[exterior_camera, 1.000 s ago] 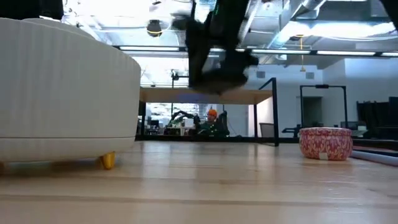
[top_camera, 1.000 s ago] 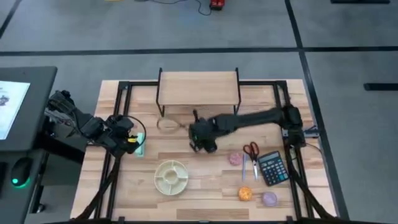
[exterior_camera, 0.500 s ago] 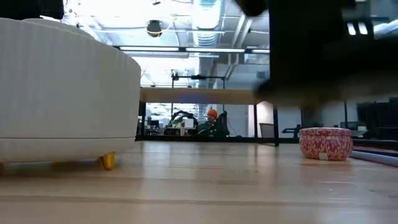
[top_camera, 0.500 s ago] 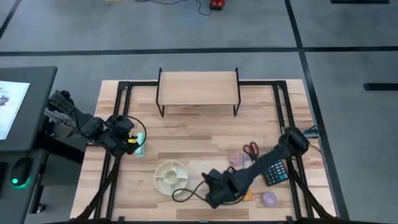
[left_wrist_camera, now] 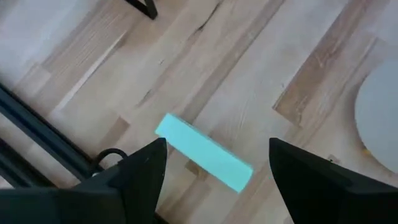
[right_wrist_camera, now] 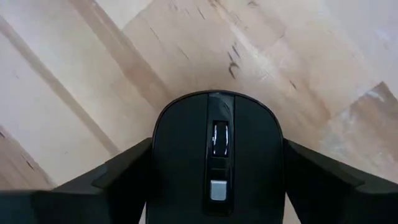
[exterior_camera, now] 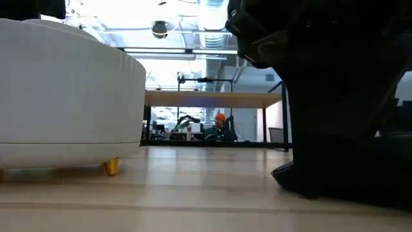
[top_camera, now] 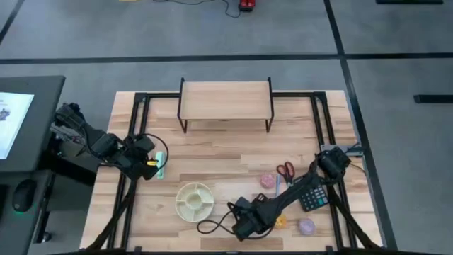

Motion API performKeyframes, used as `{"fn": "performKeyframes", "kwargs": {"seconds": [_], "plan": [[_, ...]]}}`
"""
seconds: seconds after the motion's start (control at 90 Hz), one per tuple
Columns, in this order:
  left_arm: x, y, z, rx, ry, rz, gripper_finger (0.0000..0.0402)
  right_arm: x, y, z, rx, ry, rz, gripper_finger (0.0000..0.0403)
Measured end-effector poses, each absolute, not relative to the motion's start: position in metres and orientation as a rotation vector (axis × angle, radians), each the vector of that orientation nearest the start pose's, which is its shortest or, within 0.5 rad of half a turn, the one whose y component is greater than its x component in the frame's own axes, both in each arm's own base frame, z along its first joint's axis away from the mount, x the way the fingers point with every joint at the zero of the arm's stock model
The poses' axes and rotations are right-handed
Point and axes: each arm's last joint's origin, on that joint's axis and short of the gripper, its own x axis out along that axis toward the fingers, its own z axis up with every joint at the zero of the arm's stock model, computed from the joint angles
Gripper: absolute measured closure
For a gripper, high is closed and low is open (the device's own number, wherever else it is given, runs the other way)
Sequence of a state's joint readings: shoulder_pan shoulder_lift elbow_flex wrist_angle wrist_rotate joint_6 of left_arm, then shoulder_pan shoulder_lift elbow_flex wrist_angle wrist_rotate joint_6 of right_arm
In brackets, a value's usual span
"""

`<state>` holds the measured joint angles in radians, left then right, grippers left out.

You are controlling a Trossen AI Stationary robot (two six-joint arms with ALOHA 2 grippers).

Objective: Stock shelves
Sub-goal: Remove the black mouse from under the shelf, then return to Home Position

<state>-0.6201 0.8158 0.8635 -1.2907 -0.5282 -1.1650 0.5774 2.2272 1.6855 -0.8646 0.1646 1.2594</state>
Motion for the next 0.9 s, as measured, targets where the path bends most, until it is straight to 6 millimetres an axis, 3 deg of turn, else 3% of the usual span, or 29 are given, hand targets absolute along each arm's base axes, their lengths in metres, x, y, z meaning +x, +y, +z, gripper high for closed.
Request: {"fn": "performKeyframes", "kwargs": {"seconds": [0.156,0.3,0.622,0.778,0.9], "plan": [[0.099,-0.053,0.28,-0.383,0.903,0.499,0.0144,0.372,0.224,0.148,0.599,1.357,-0.472,0.0015],[0.099,-0.053,0.28,-0.385,0.9,0.498,0.0144,0.373,0.213,0.158,0.551,1.424,-0.392,0.0021],[0.1,-0.052,0.28,-0.366,0.861,0.516,0.0144,0.36,0.172,0.239,0.314,1.376,-0.075,0.0032],[0.1,-0.052,0.284,-0.412,0.818,0.489,0.0144,0.35,0.143,0.268,0.375,1.371,-0.145,0.0032],[0.101,-0.052,0.295,-0.48,0.734,0.424,0.0144,0.341,0.126,0.297,0.315,1.244,-0.18,0.0033]]}}
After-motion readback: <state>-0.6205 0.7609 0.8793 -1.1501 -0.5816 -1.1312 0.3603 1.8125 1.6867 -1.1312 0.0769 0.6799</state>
